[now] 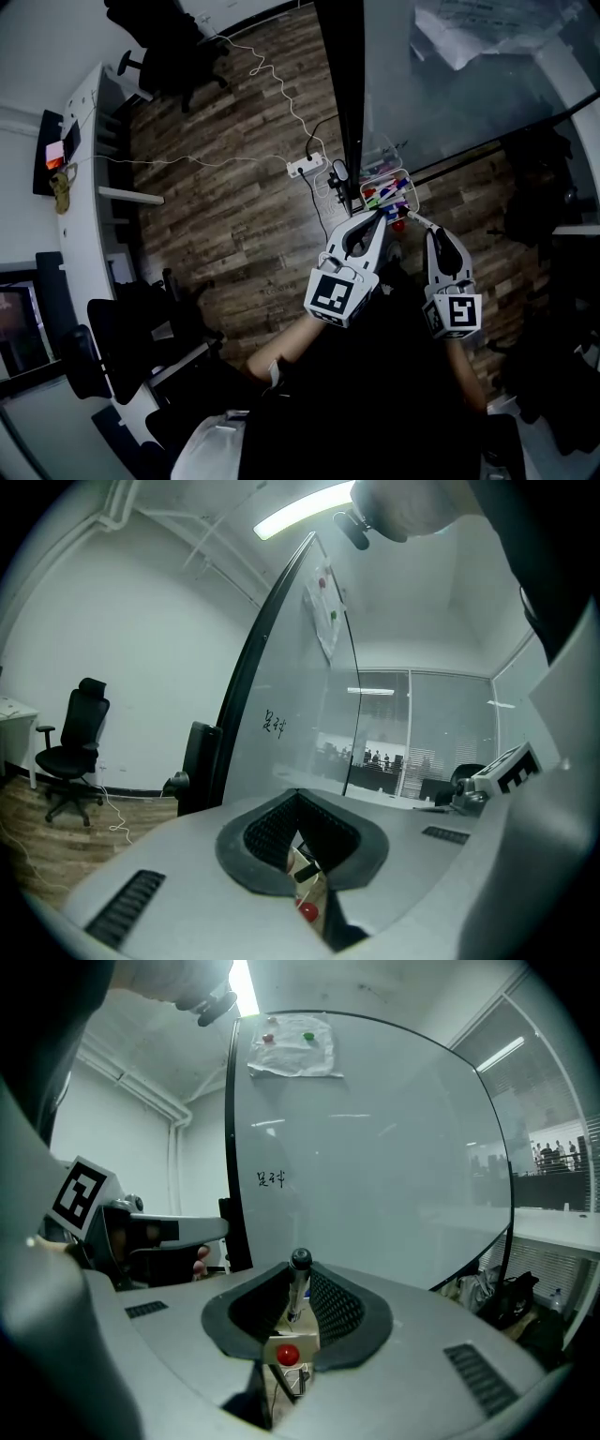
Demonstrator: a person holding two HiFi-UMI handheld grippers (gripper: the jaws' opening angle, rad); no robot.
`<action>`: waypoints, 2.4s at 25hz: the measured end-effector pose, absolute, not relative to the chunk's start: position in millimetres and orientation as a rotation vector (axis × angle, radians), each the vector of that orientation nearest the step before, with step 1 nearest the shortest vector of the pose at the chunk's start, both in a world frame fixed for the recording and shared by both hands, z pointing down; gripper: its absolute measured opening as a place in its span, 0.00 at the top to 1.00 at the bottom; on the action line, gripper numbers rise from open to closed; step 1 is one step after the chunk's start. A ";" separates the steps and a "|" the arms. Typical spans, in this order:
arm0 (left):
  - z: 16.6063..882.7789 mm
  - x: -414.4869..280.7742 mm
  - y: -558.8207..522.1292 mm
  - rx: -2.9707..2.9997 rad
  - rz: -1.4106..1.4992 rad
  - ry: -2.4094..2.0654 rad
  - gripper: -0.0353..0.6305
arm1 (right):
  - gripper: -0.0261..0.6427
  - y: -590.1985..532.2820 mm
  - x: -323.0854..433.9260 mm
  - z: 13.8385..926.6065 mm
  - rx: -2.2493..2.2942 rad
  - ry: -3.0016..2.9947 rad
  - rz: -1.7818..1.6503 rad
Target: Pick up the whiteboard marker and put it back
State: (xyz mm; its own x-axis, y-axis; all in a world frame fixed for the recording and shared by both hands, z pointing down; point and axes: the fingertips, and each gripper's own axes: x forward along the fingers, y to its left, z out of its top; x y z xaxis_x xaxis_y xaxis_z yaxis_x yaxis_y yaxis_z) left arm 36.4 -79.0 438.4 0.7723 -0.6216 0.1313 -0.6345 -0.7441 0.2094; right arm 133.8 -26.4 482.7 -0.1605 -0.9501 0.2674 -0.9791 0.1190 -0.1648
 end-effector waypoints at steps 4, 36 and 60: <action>440.6 35.8 -81.4 2.718 0.090 -0.990 0.94 | 0.84 -29.3 135.2 493.7 1.949 -2.256 0.488; 455.1 54.6 -88.2 2.674 0.144 -1.028 0.94 | 0.84 -50.2 140.5 532.8 1.832 -2.273 0.585; 458.2 67.5 -90.3 2.649 0.180 -1.077 0.94 | 0.84 -62.6 143.2 551.2 1.748 -2.343 0.646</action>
State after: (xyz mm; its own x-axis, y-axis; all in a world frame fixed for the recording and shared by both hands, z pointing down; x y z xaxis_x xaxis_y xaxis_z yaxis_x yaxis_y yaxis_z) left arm 67.5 -90.3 458.2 0.7152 -0.6645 0.2164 -0.6988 -0.6851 0.2058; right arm 143.2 -62.6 551.2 -0.3110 -0.8773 0.3656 -0.9407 0.2292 -0.2501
